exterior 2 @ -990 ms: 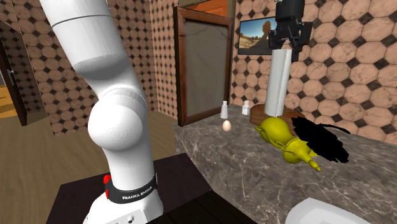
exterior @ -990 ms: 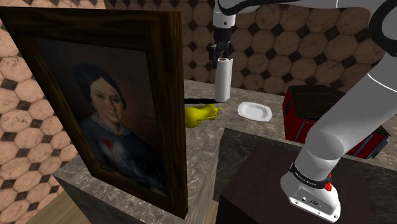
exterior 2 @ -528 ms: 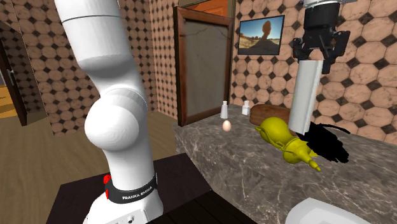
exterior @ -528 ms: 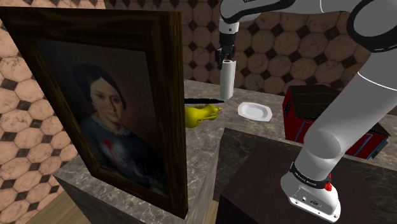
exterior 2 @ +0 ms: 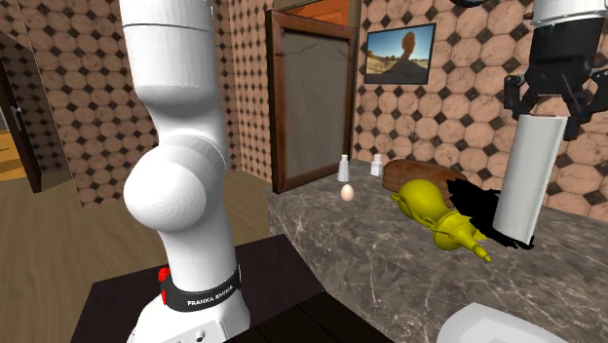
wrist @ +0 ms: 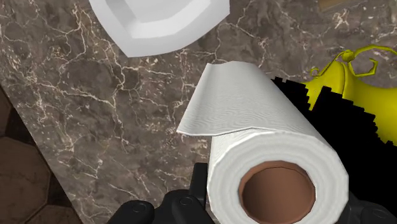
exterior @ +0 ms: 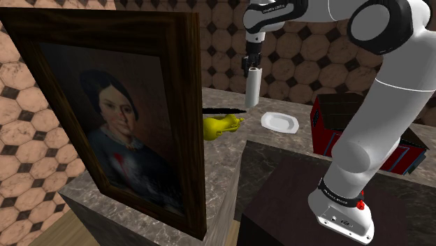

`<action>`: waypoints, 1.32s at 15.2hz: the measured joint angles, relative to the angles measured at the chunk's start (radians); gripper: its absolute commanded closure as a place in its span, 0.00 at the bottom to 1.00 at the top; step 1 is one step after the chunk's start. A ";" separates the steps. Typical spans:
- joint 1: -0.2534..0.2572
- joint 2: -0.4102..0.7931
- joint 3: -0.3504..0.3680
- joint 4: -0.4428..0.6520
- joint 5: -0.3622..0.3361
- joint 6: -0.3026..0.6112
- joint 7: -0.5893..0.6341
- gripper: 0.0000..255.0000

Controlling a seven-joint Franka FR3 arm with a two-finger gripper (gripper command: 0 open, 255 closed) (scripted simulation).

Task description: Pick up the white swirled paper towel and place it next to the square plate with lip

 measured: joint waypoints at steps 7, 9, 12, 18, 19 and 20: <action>-0.070 0.181 -0.053 0.161 0.029 0.022 -0.127 1.00; -0.094 0.248 -0.065 0.234 0.042 0.017 -0.164 1.00; -0.116 0.312 -0.072 0.284 0.054 0.030 -0.194 1.00; -0.117 0.331 -0.072 0.236 0.056 0.098 -0.197 1.00; -0.118 0.334 -0.072 0.227 0.057 0.110 -0.198 1.00; -0.118 0.335 -0.072 0.213 0.057 0.125 -0.198 1.00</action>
